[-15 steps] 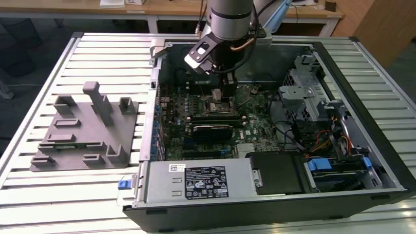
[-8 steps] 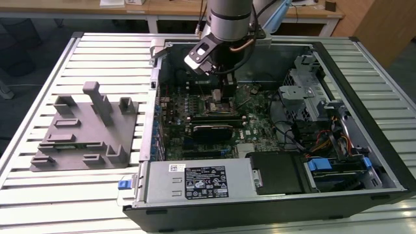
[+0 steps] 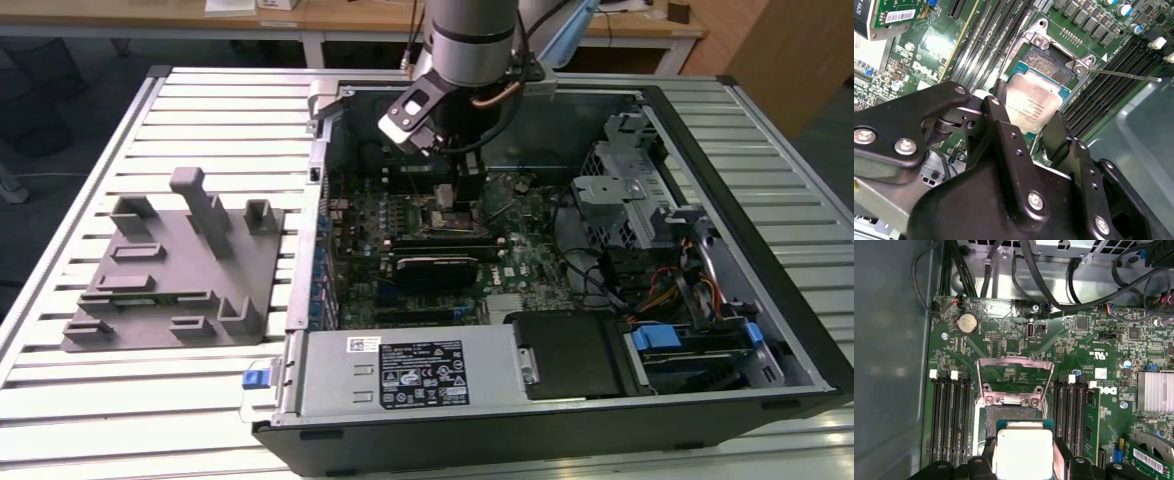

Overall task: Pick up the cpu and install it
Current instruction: 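Place the cpu into insertion slot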

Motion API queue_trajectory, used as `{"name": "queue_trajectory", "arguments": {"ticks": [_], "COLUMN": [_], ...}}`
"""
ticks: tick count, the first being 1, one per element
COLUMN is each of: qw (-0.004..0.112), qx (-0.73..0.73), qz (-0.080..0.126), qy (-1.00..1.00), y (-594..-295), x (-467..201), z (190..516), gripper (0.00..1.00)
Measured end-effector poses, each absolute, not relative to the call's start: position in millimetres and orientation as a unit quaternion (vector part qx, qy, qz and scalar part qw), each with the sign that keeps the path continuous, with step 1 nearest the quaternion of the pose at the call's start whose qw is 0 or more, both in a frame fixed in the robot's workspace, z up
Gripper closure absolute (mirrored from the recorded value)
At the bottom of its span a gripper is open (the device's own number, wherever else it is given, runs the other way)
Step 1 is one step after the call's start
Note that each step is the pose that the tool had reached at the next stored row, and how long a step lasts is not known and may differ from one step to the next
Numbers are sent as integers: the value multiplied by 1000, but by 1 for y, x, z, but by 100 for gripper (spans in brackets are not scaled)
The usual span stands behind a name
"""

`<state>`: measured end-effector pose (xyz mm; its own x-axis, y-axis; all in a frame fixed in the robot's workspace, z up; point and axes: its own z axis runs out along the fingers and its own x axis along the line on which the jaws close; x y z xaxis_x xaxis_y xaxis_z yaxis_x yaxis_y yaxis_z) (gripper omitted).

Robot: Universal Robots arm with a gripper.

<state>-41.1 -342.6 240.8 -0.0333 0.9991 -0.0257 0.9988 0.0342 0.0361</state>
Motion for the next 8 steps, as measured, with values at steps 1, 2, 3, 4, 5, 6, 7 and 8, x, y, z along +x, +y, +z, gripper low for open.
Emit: {"name": "queue_trajectory", "arguments": {"ticks": [1, 2, 3, 4, 5, 6, 7, 8], "qw": [22, 22, 22, 22, 22, 22, 22, 22], "qx": [695, 695, 695, 695, 695, 695, 695, 695], "qz": [4, 4, 4, 4, 4, 4, 4, 4], "qy": [719, 719, 719, 719, 719, 719, 719, 719], "y": [-342, -342, -342, -342, -342, -342, -342, -341], "x": [-41, -41, -41, -41, -41, -41, -41, -41], "z": [240, 240, 240, 239, 238, 238, 236, 235], "gripper": [47, 47, 47, 47, 47, 47, 47, 47]}}
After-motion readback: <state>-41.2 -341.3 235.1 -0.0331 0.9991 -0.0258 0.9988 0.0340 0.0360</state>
